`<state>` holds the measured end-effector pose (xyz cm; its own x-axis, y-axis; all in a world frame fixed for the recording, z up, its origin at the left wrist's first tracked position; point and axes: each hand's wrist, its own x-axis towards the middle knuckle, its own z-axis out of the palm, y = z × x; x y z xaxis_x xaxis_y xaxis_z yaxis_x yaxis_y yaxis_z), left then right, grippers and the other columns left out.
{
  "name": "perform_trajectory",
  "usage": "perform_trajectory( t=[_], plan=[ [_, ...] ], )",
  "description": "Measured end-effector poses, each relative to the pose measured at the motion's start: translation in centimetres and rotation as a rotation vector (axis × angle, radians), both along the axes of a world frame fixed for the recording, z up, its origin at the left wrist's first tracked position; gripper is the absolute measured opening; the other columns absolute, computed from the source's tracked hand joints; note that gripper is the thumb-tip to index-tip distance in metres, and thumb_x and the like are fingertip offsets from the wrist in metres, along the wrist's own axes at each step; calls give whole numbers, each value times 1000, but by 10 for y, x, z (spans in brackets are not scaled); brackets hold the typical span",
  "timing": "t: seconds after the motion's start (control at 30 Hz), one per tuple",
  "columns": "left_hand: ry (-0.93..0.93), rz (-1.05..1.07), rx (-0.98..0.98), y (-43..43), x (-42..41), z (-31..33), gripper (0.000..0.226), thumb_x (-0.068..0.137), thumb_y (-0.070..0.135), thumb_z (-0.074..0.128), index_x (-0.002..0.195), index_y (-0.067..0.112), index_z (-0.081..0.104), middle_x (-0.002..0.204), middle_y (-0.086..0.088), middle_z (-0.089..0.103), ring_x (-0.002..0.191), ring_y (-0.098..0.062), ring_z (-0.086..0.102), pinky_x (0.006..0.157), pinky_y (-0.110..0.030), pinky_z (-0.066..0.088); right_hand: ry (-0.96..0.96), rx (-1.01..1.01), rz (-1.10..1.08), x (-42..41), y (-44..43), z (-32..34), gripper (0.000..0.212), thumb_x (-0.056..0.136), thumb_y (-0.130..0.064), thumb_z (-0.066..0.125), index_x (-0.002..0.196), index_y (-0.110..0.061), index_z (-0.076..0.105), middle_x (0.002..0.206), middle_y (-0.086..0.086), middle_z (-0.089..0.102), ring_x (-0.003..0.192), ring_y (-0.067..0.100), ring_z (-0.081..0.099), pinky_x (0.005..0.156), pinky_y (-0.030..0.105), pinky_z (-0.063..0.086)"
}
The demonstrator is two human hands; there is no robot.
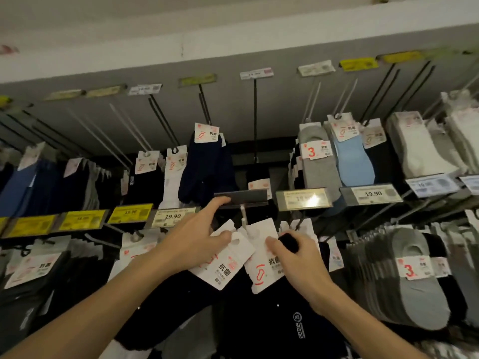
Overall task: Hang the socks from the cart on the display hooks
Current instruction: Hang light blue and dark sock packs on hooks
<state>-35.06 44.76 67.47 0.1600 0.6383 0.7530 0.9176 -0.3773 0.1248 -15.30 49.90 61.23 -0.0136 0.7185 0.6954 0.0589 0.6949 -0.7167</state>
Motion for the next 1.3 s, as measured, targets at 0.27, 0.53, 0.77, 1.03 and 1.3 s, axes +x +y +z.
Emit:
perform_trajectory(
  t=[0.27, 0.53, 0.77, 1.03, 1.3],
  plan=[
    [155, 147, -188, -8, -2, 21, 78, 98, 41, 53, 155, 48, 0, 77, -5, 61, 65, -15, 59, 56, -31, 40, -18, 47, -32, -26, 10, 27, 24, 95, -31, 63, 87, -9, 68, 85, 10, 74, 81, 25, 72, 80, 46, 57],
    [217, 192, -180, -3, 9, 29, 74, 102, 40, 46, 156, 41, -5, 73, 6, 52, 69, -8, 41, 55, -23, 32, -10, -30, -113, -43, 29, 30, 41, 84, -54, 69, 81, -13, 69, 81, 6, 74, 75, 23, 71, 75, 45, 59],
    [229, 227, -162, -5, 7, 28, 73, 103, 37, 47, 155, 45, -3, 69, 8, 46, 64, -5, 37, 53, -20, 29, -88, 95, -200, -53, 41, 31, 29, 90, -52, 61, 80, -25, 65, 87, -2, 69, 84, 19, 65, 76, 41, 54],
    [226, 218, -142, -3, 5, 27, 71, 103, 37, 45, 155, 46, -2, 69, 13, 38, 81, -21, 49, 63, -30, 32, -3, 247, -225, -57, 45, 24, 10, 95, -44, 59, 93, -35, 62, 89, -12, 68, 86, 8, 64, 82, 42, 55],
    [227, 195, -116, 2, 1, 26, 71, 102, 38, 45, 156, 45, -1, 70, 9, 46, 77, -13, 42, 65, -30, 34, 85, 40, 7, -47, 38, 34, 17, 95, -30, 64, 83, -22, 73, 79, 3, 76, 77, 23, 74, 77, 52, 60]
  ],
)
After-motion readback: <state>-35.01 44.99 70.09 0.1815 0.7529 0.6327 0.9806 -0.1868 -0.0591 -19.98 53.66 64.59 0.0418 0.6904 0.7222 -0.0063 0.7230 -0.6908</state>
